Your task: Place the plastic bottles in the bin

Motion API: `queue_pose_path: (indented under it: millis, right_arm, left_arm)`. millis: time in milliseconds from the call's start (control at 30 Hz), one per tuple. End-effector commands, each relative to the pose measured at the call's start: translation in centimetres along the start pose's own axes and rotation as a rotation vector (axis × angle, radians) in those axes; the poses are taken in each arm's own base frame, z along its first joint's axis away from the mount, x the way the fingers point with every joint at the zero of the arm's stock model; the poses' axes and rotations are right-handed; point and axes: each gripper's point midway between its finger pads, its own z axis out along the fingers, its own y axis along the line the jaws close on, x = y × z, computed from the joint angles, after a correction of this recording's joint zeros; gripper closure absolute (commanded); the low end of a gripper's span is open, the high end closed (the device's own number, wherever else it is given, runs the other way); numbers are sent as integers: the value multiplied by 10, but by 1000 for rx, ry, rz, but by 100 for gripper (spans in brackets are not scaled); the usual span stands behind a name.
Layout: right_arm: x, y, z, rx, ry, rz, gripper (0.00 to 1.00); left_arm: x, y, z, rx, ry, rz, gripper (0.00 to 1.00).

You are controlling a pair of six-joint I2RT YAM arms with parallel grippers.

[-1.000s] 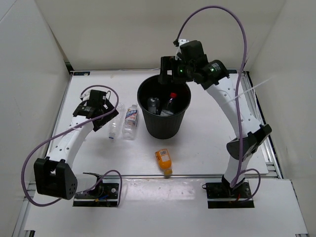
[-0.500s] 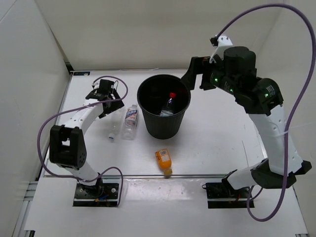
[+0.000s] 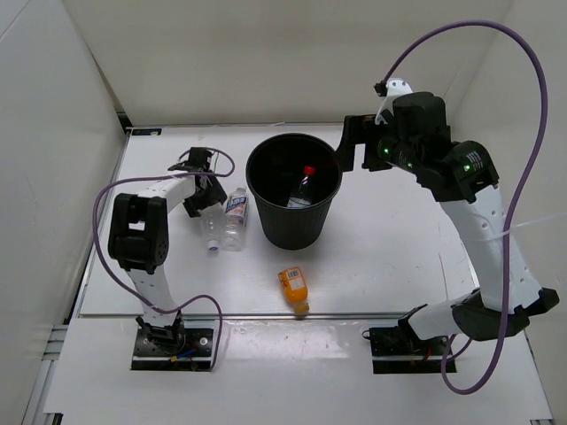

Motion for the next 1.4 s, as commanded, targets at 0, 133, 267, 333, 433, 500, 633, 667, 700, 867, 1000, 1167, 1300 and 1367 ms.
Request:
queue_pose_path:
  millis: [0,133,267,333,433,500,633,667,700,867,1000,1167,1300,1367]
  right_arm:
    - [-4,-10,-6,9,-24,-16,0]
    - [-2,-9,0,-1,-12,1,0]
    - [2,-3,7,-28,15,10,0]
    - [2,-3,7,-28,15,10,0]
    - [4,-7,9,-18,21,25,0]
    - [6,-11,10,-7,24,43,0]
    - [17,-29,13,39,31,104,0]
    - [23,-28,16,34,52,105,0]
    - [18,-32,12,41,27,123,0]
    - [18,-39,11,52,25,147,0]
    - [17,-45,9,66,12,157,0]
    - [26,-54,6,99,19,162,0]
    - [29,-64,3,122,10,177,0]
    - [32,-63,5,114,22,178,0]
  left_arm:
    - [-17,-14,-5,64,-11,-37,22]
    - [-23,-12,-18,73,0,-112,41]
    - [-90,4,-98,7,-231,-195,41]
    - [-115,5,-136,27,-327,-258,42]
    - [-158,-8,-211,163,-472,-313,44]
    - [-168,-52,-257,384,-569,-242,46]
    - [-157,-120,-310,681,-607,-147,46]
    - [-142,-143,-315,718,-599,-79,46]
    - [-136,-157,-321,745,-601,-46,47]
    - [-101,-242,-341,860,-620,152,47]
    - [-72,-274,-338,858,-620,239,36]
    - [-92,-233,-385,784,-770,146,0]
    - [-114,-178,-390,641,-878,139,0]
    - [-116,-133,-352,516,-855,93,0]
